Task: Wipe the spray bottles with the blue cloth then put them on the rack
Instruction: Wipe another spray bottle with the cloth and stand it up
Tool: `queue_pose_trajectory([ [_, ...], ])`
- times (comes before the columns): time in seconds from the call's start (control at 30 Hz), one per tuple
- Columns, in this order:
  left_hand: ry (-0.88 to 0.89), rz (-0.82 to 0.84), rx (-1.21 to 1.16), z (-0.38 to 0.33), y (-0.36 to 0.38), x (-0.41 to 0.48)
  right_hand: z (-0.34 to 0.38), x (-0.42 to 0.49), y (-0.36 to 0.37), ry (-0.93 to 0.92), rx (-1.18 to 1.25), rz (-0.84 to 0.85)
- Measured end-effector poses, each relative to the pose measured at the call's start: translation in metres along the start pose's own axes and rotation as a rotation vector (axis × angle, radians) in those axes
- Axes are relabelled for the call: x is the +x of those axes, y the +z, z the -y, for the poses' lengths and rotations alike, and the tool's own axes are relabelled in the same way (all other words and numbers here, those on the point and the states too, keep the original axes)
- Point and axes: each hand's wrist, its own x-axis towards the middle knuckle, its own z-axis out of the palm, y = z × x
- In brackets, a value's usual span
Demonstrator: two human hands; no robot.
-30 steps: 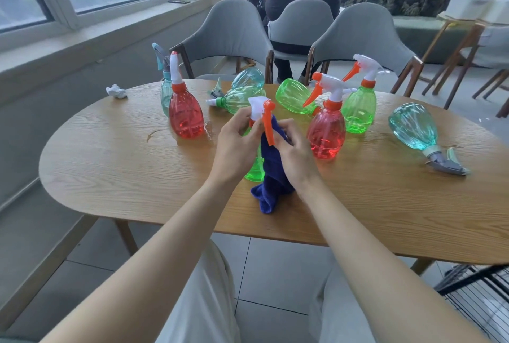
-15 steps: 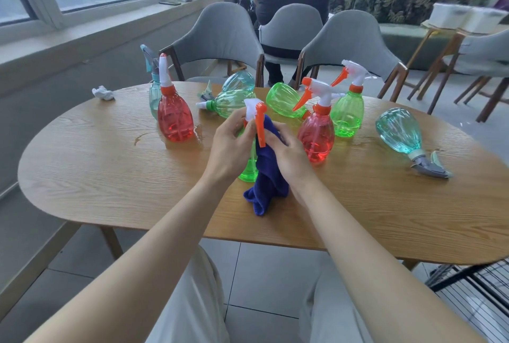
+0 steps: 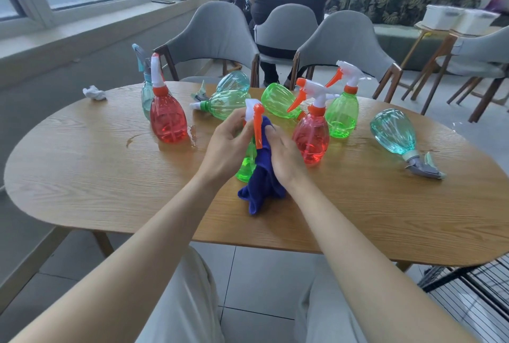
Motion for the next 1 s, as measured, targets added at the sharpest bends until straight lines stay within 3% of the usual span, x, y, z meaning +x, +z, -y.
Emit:
queue_pose_trajectory([
  [0.1,-0.012,0.024,0.017,-0.001,-0.002,0.003,0.001,0.005,-0.001,0.051,0.025,0.029],
  [0.3,-0.006,-0.010,0.015,0.003,0.000,0.001,-0.013,-0.020,0.007,-0.165,-0.028,-0.078],
  [0.5,-0.008,0.036,0.080,0.008,-0.002,0.001,0.000,0.006,0.001,0.090,0.034,0.011],
  [0.57,-0.009,0.025,0.090,0.009,-0.001,0.001,0.000,0.005,0.004,0.101,-0.005,0.009],
  [0.73,-0.026,0.010,0.019,0.009,0.002,0.002,-0.007,-0.014,0.012,-0.161,-0.084,-0.065],
  [0.83,-0.038,0.025,0.029,0.007,0.001,0.000,-0.010,-0.008,0.012,-0.193,-0.109,-0.055],
  [1.0,-0.025,0.048,0.071,0.011,0.000,0.001,-0.010,0.012,0.008,0.049,-0.031,0.031],
])
